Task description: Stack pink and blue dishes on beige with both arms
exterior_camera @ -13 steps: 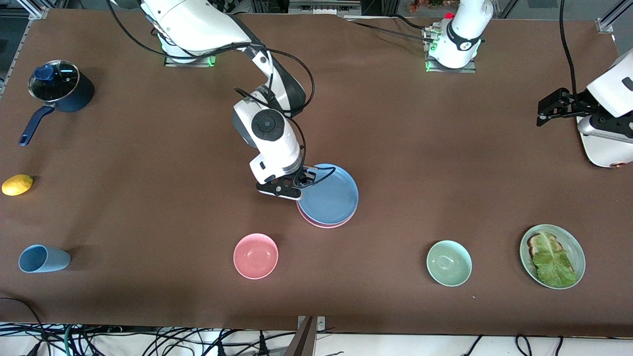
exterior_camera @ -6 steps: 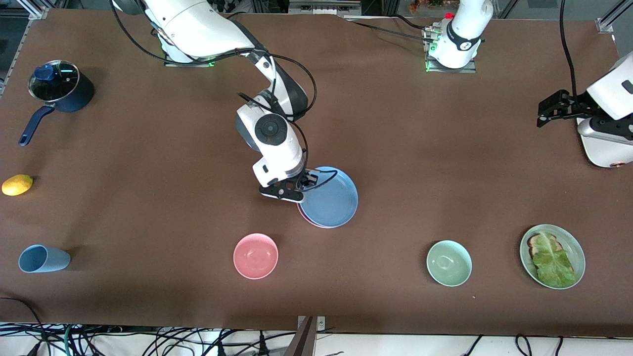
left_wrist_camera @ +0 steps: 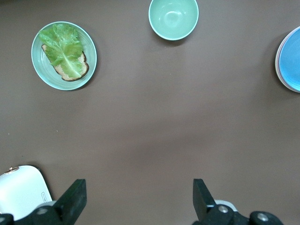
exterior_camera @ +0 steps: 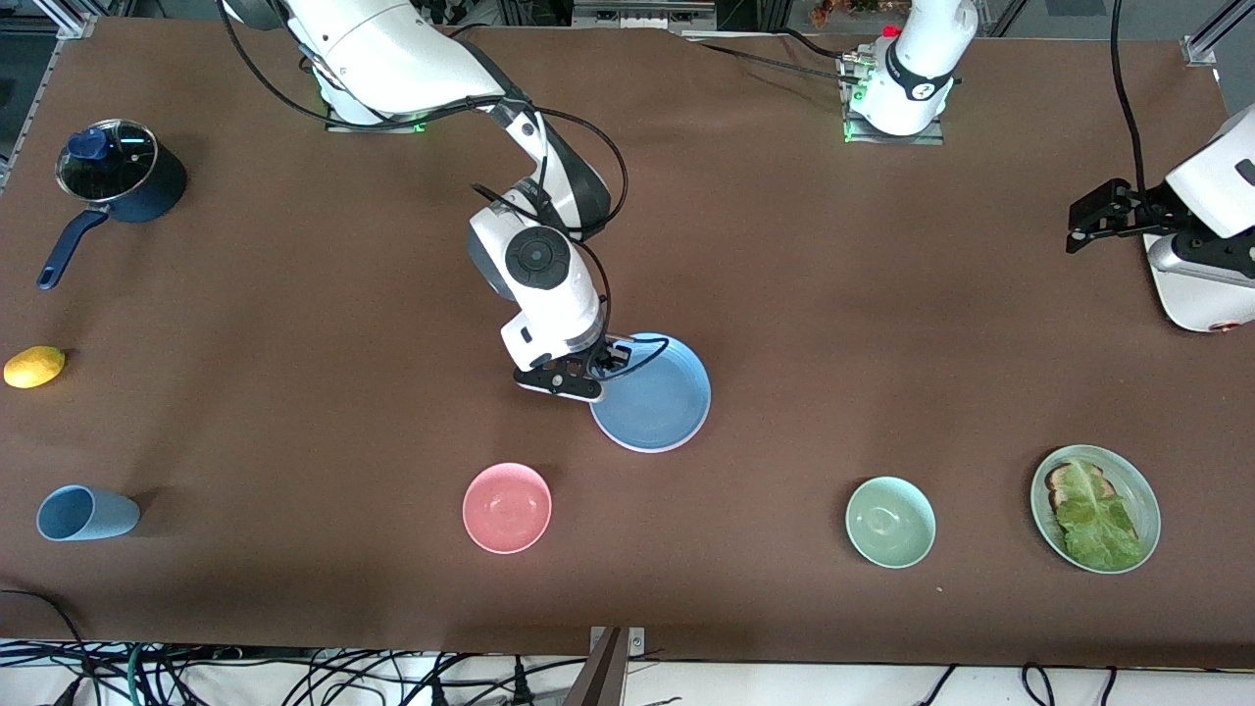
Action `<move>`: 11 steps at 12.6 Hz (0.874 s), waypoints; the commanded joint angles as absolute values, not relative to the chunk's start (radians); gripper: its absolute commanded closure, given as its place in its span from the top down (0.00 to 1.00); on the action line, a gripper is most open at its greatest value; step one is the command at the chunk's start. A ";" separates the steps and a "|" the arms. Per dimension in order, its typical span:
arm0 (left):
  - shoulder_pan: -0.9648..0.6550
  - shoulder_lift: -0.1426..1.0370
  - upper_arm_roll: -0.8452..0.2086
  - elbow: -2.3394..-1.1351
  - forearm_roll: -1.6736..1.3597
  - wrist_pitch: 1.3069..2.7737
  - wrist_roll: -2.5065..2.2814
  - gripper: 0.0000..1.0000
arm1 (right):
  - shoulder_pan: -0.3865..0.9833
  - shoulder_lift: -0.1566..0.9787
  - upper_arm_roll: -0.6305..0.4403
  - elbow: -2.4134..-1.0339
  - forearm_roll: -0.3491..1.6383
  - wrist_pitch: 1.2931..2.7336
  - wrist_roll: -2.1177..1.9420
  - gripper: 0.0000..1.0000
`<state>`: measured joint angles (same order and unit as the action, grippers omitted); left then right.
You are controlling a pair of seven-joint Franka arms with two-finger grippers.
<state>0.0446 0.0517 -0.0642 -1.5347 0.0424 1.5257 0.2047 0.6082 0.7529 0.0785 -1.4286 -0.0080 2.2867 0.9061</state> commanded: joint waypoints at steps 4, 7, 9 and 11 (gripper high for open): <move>0.046 0.049 -0.060 -1.526 0.054 1.523 0.209 1.00 | 0.600 0.703 0.049 -1.399 -0.031 2.157 0.897 1.00; 0.055 0.049 -0.061 -1.525 0.051 1.520 0.141 1.00 | 0.580 0.632 -0.029 -1.399 -0.022 2.065 0.712 1.00; 0.055 0.049 -0.061 -1.526 0.051 1.516 0.136 1.00 | 0.507 0.576 -0.060 -1.401 -0.014 2.004 0.588 1.00; 0.054 0.049 -0.061 -1.526 0.052 1.516 0.138 1.00 | 0.433 0.522 -0.061 -1.402 0.032 1.944 0.449 1.00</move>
